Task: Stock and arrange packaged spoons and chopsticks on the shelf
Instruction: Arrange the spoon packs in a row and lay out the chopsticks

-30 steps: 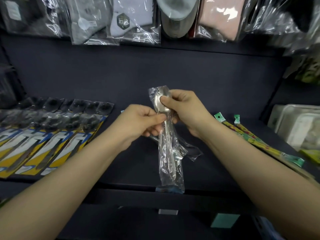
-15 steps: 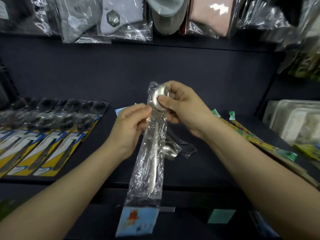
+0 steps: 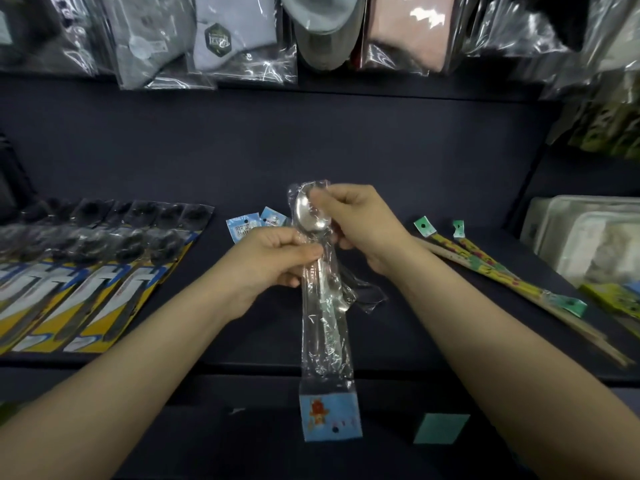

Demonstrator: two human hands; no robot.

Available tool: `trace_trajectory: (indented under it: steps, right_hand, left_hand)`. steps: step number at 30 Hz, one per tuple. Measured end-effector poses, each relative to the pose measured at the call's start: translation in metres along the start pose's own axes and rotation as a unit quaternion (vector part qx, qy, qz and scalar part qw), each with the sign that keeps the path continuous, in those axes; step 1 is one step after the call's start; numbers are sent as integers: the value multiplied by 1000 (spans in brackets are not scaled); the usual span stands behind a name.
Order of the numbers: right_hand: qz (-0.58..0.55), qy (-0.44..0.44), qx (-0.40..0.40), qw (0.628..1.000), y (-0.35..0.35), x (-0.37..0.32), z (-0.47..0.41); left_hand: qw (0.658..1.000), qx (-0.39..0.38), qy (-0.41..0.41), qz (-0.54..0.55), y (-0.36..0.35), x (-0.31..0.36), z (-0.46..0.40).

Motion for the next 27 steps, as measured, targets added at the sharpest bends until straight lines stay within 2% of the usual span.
trace_trajectory:
  steps: [4, 7, 8, 10, 13, 15, 17, 23, 27]
  right_hand:
    - [34, -24, 47, 998, 4, 7, -3]
    - [-33, -130, 65, 989, 6, 20, 1]
    - [-39, -140, 62, 987, 6, 23, 5]
    - [-4, -95, 28, 995, 2, 20, 15]
    - [37, -20, -94, 995, -21, 14, 35]
    - [46, -21, -181, 982, -34, 17, 43]
    - [50, -43, -225, 972, -40, 23, 45]
    - [-59, -90, -192, 976, -44, 35, 43]
    - [-16, -54, -195, 979, -49, 35, 42]
  left_hand:
    - [1000, -5, 14, -15, 7, -3, 0]
    - [999, 19, 37, 7, 19, -9, -1]
    - [998, 38, 40, 17, 25, -10, -2]
    - [995, 83, 39, 42, 40, -13, -6]
    - [987, 134, 40, 84, 57, -16, -12]
    - [984, 137, 48, 100, 60, -19, -16]
    - [983, 130, 64, 116, 61, -24, -19]
    - [963, 153, 109, 192, 66, -40, -27]
    - [962, 148, 137, 186, 65, -43, -23]
Point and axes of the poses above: each hand's wrist, its own z-axis away from the middle knuckle, its own y-axis out of the back of the hand, x = y × z, the point moved 6 cm from there along -z, towards the middle knuckle, and after that the axes turned 13 degrees about -z, right-handed, at the moved point
